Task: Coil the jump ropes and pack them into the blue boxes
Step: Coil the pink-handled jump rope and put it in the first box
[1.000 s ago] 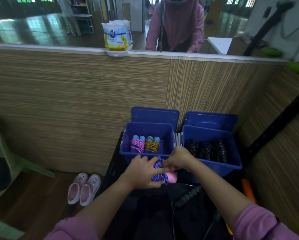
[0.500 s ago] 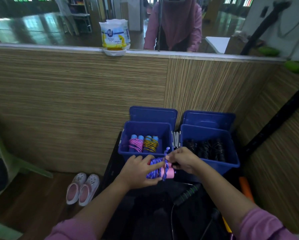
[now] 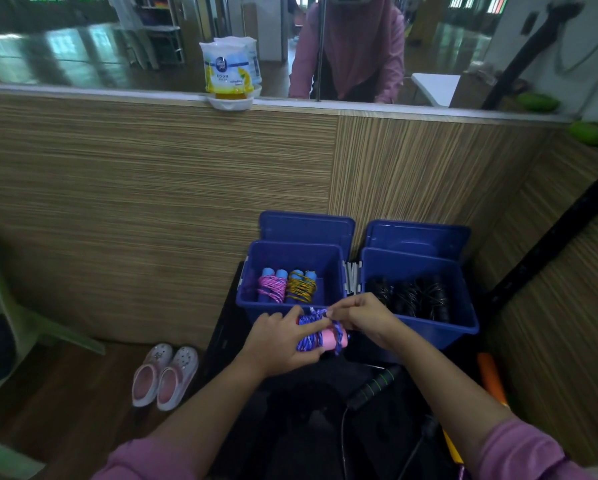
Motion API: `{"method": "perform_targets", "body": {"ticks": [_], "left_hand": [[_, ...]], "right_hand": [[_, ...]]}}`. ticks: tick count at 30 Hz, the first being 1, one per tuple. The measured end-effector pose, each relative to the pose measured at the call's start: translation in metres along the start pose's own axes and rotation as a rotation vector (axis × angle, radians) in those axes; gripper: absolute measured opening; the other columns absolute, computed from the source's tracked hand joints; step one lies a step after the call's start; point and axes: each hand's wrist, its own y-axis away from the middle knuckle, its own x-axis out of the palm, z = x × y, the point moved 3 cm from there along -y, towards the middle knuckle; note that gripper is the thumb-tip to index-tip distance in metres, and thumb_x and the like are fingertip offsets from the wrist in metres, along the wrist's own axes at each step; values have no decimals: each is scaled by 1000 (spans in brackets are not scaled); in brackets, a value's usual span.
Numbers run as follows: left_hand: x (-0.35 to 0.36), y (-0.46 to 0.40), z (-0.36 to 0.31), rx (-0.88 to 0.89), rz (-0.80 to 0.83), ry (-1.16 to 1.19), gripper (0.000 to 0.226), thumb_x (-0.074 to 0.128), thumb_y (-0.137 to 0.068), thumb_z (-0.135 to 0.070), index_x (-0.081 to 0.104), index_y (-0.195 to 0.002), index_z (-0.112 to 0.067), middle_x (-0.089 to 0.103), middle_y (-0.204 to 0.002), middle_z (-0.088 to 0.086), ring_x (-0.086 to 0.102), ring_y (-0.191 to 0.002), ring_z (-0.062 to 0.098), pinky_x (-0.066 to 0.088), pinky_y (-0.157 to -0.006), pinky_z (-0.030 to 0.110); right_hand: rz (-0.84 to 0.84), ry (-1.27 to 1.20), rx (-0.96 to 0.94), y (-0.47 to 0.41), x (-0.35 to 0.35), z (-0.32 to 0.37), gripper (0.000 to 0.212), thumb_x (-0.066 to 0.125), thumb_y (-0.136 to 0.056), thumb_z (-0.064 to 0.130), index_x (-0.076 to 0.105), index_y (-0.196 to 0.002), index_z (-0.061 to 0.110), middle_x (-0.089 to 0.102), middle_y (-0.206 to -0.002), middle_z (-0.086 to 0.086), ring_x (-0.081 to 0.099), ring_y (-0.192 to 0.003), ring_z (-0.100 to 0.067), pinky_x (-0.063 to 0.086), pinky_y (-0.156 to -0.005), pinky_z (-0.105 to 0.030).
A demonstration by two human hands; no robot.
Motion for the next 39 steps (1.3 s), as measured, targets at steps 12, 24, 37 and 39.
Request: {"method": "perform_targets", "body": {"ticks": [12, 24, 37, 39], "left_hand": [[-3, 1, -3, 91, -27, 34, 49, 40, -89, -66, 35, -137, -54, 58, -100, -1, 55, -59, 17, 42, -50, 30], [3, 3, 2, 62, 4, 2, 52, 41, -87, -67, 32, -136, -58, 60, -93, 2, 52, -50, 19, 44, -43, 28], [8, 1, -4, 152, 110, -32, 42, 35, -89, -65, 44, -129, -54, 60, -97, 4, 52, -49, 20, 40, -44, 27], [7, 0, 0, 115, 121, 4, 42, 34, -90, -65, 42, -130, -54, 60, -96, 3, 52, -49, 19, 42, -42, 28]], "right_hand": [[-209, -144, 184, -3, 2, -7, 13, 66, -84, 3, 70, -92, -6, 62, -64, -8, 50, -49, -11, 41, -44, -18], [-114, 148, 72, -6, -6, -10, 13, 77, -72, 8, 72, -73, -4, 64, -62, -8, 58, -62, -15, 51, -66, -28], [-113, 380, 187, -10, 4, -17, 21, 59, -85, 7, 55, -64, 4, 50, -65, -13, 51, -63, -22, 47, -62, -34], [-78, 188, 188, -10, 5, -16, 19, 54, -91, 5, 58, -73, 1, 54, -72, -17, 58, -69, -26, 54, -72, -40]]}}
